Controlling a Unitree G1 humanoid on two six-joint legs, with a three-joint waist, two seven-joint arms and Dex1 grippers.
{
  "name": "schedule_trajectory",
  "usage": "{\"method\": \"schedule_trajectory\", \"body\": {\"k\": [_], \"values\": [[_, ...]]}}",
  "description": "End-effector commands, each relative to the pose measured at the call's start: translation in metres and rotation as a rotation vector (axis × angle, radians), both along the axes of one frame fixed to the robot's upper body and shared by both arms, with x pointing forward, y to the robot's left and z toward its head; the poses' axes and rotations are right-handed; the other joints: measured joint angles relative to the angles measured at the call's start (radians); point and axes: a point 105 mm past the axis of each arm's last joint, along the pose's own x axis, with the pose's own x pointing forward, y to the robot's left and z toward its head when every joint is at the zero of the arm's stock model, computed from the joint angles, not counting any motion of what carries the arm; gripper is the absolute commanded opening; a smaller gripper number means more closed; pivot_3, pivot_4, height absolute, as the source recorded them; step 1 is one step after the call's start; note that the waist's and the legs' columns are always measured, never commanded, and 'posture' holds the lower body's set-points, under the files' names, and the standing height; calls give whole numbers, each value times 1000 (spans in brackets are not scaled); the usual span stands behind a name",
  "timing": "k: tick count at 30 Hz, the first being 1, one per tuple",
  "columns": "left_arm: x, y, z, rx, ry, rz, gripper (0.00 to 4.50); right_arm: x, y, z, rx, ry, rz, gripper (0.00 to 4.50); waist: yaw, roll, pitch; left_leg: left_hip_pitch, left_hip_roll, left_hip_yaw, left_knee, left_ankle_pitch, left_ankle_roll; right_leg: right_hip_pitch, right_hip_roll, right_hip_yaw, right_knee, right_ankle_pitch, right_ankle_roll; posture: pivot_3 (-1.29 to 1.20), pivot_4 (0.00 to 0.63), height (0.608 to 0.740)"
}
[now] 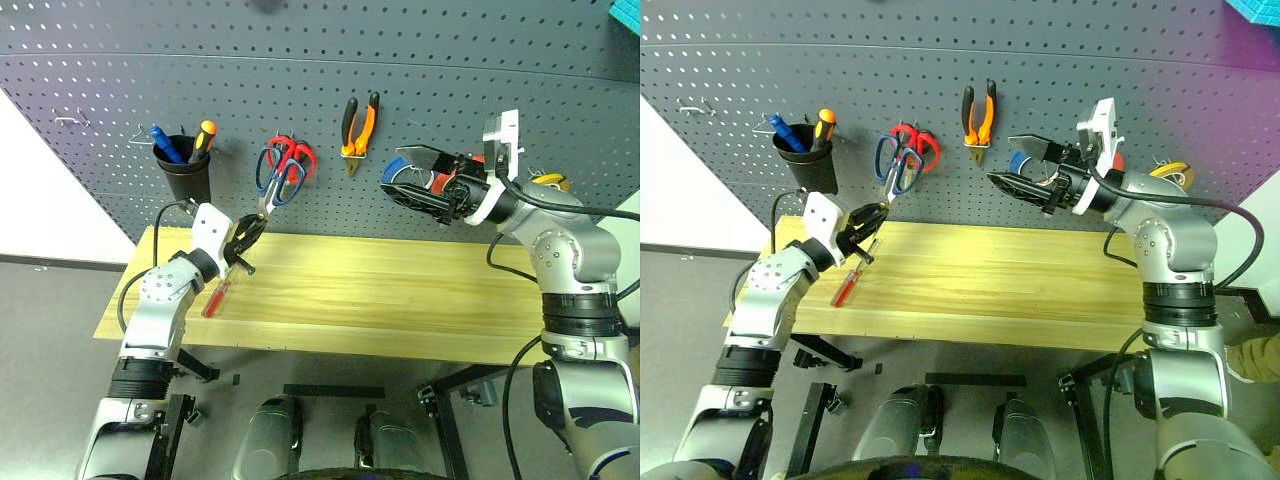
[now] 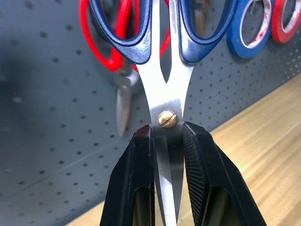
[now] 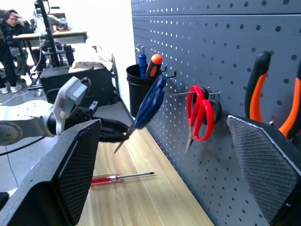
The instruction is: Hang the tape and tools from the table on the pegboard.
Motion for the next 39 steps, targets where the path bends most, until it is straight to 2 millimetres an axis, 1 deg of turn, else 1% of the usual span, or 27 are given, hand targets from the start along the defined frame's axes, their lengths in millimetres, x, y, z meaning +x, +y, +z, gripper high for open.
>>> {"method": "schedule_trajectory", "body": {"k": [1,3,5,8,11,14,16,18,19,22,26,29,30,31,33,34,35,38,39], "values": [[5,-8,14,30,-63,-21,494,-7,-2,16,2,-67,2,4500,0,0,0,0,0,0,0,0,0,0,0,0,0,0,0,102,50,740],[7,-10,13,35,-61,-20,494,-6,-3,15,2,-65,-5,4500,-2,0,0,0,0,0,0,0,0,0,0,0,0,0,0,94,52,740],[14,-12,13,37,-54,-3,494,-6,-4,13,2,-62,-14,4500,-2,0,0,0,0,0,0,0,0,0,0,0,0,0,0,92,52,740],[31,-9,14,30,-36,64,494,-6,-6,11,3,-59,-25,4500,1,0,0,0,0,0,1,0,0,0,0,0,1,0,0,90,50,740],[50,-9,21,-8,-31,120,494,-6,-8,10,5,-59,-35,4500,0,-1,-1,0,0,0,3,0,0,0,0,0,3,0,0,92,49,740],[58,-12,27,-36,-52,127,494,-5,-8,8,5,-57,-40,4500,0,-1,-1,0,0,1,4,0,1,0,1,0,5,0,0,89,47,740],[58,-12,27,-72,-45,126,1221,-6,-7,7,2,-58,-40,4500,-4,-1,-1,0,0,2,5,0,1,-1,2,0,7,0,0,82,47,740],[55,-12,26,-80,-40,124,1779,-7,-7,7,-2,-60,-39,4500,-11,-1,-1,0,0,2,5,0,1,-2,2,0,9,0,1,82,47,740],[51,-11,25,-84,-43,115,2180,-8,-7,6,-3,-60,-39,4500,-17,-1,-1,0,0,2,6,0,1,-2,2,0,10,0,1,86,48,740],[38,-3,26,-118,-53,113,3169,-10,-9,4,-10,-55,-40,4500,-28,-1,-1,1,0,2,8,0,2,0,2,1,11,0,1,93,51,740],[13,15,16,-140,-10,124,3169,-13,-9,-3,-23,-31,-32,4500,-43,-1,-1,2,2,2,10,-1,2,0,1,1,13,0,0,108,57,740],[-5,34,1,-153,55,173,3169,-16,0,-17,-60,27,2,4500,-49,0,-1,4,3,2,10,-1,1,1,1,2,14,0,0,120,63,740],[-9,42,-6,-143,85,198,3169,-15,6,-26,-82,72,10,4500,-50,0,-1,5,3,2,10,-1,1,2,1,2,14,0,0,125,65,740],[-12,50,-14,-124,120,241,3169,-13,12,-38,-115,138,11,4500,-50,0,-2,5,3,2,10,-1,1,2,1,2,14,0,-1,130,66,740],[-12,70,-35,-109,243,369,3169,-5,25,-71,-241,259,-25,4500,-49,0,-2,6,4,2,10,-2,-1,2,0,3,14,-1,-4,145,69,740],[-12,77,-43,-108,294,417,3169,-2,28,-82,-290,290,-45,4500,-49,0,-2,6,4,1,10,-3,-2,0,0,3,14,-1,-6,149,71,740],[-12,82,-49,-109,342,459,3169,-3,36,-89,-312,301,-28,4500,-48,0,-2,6,4,1,10,-3,-2,-2,0,3,14,-1,-7,151,72,740],[-15,94,-71,-64,474,553,3169,-11,77,-93,-301,322,117,4500,-47,0,-2,5,4,1,10,-3,-2,-4,-1,3,14,-1,-7,164,78,740],[-16,96,-76,-41,500,574,3169,-11,84,-94,-304,326,136,4500,-47,0,-2,4,4,1,10,-3,-2,-4,-1,4,14,-1,-7,166,80,740]]}}
